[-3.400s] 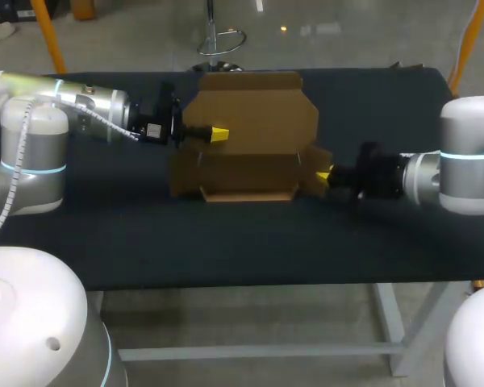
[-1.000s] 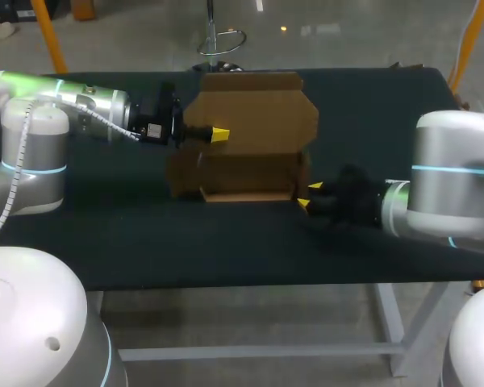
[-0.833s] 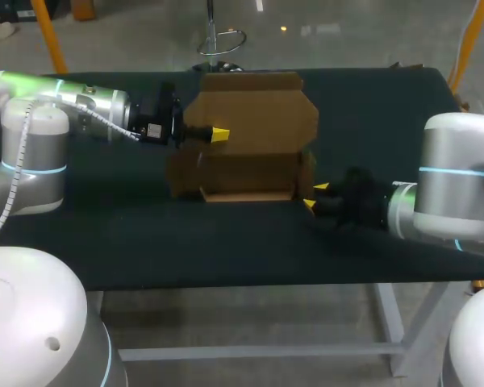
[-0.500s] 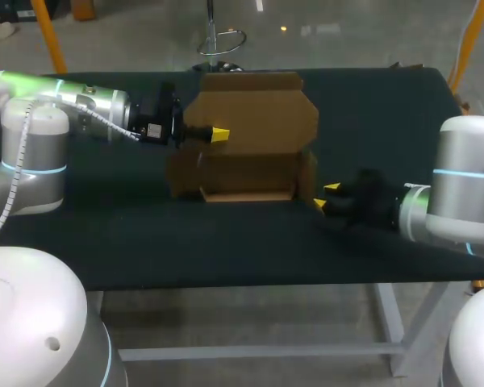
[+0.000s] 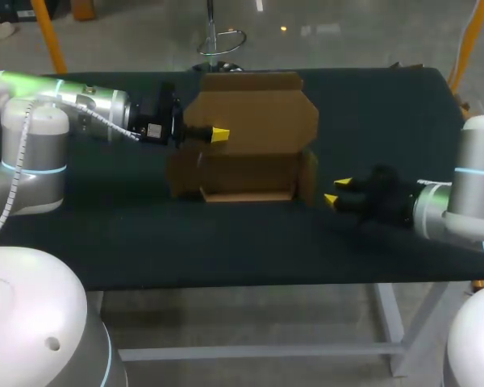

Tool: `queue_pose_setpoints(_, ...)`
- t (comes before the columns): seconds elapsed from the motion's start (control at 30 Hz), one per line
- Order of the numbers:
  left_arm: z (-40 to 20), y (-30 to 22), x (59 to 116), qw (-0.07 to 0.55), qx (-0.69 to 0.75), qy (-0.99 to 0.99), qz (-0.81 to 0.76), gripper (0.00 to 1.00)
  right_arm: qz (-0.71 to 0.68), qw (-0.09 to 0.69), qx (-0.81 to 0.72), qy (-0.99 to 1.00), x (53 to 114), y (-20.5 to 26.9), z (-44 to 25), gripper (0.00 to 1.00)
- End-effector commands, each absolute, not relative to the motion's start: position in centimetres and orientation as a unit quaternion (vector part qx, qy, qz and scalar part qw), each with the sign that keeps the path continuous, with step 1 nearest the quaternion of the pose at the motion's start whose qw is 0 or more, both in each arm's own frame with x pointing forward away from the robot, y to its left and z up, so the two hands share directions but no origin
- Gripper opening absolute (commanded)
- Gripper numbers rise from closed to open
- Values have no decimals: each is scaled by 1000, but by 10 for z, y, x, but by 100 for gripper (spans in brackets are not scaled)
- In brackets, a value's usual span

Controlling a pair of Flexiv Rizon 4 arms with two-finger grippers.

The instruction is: Assemble the packaging by folding the flat box into shape, placing the metal phone stand inside, and closing the box properly

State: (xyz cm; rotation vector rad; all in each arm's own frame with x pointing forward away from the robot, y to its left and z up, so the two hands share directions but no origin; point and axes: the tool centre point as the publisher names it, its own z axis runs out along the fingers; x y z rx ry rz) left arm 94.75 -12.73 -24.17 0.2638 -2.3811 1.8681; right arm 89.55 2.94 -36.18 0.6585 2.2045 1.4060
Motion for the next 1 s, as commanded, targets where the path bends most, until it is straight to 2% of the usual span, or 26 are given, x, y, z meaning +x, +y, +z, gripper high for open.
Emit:
queue_pose_setpoints(0.03,-246,-128,948,53,86,-783,613,0,514,221,235,795,895,23,-361,46)
queue_pose_setpoints(1.0,-249,-121,940,45,75,-788,609,0,515,205,225,801,919,43,-365,47)
